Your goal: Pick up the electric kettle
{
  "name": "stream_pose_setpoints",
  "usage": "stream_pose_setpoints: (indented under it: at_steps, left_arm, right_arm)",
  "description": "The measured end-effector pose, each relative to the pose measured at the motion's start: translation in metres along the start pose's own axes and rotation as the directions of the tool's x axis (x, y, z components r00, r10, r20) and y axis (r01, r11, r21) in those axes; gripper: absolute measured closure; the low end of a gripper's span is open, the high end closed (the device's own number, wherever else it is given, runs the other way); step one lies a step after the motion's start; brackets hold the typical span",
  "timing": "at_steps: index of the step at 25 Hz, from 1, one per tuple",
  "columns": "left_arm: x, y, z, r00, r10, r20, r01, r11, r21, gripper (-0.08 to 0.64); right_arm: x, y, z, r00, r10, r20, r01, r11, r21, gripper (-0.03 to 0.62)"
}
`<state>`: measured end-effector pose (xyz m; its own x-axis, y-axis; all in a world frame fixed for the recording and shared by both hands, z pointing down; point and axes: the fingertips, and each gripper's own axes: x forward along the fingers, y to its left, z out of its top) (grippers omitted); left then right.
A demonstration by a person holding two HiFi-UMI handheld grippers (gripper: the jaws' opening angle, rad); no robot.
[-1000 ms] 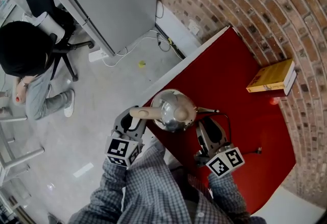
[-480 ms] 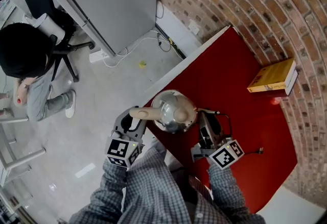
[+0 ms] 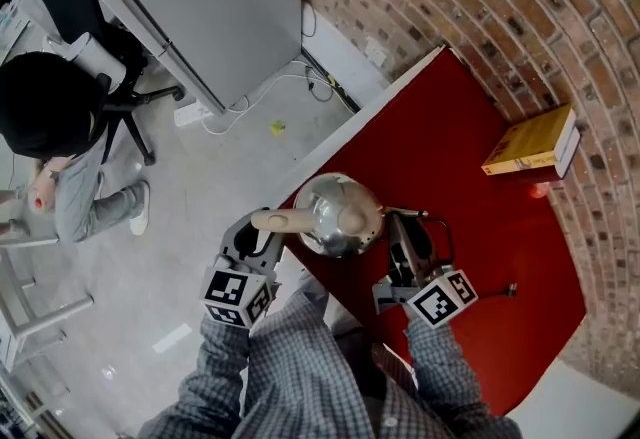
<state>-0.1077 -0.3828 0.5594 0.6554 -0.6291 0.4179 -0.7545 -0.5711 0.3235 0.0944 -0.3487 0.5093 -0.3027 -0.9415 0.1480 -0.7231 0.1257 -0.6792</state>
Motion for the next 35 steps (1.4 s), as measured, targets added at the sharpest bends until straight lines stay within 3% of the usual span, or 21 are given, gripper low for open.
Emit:
stream_pose_setpoints:
  at_steps: [15, 35]
  left_arm:
    - [-0.028, -0.024, 0.031, 1.0, -0.017, 0.008, 0.016, 0.999, 0.04, 0.428]
    - [-0.051, -0.117, 0.086, 0.991, -0.131, 0.032, 0.125, 0.983, 0.136, 0.433]
  right_arm:
    - [-0.022, 0.027, 0.025, 0.999, 0.023, 0.045, -0.024, 1.0, 0.009, 0.467]
    - [-0.108, 0.054, 0.098, 0.981, 0.012, 0.196, -0.008, 1.0, -0.024, 0.469]
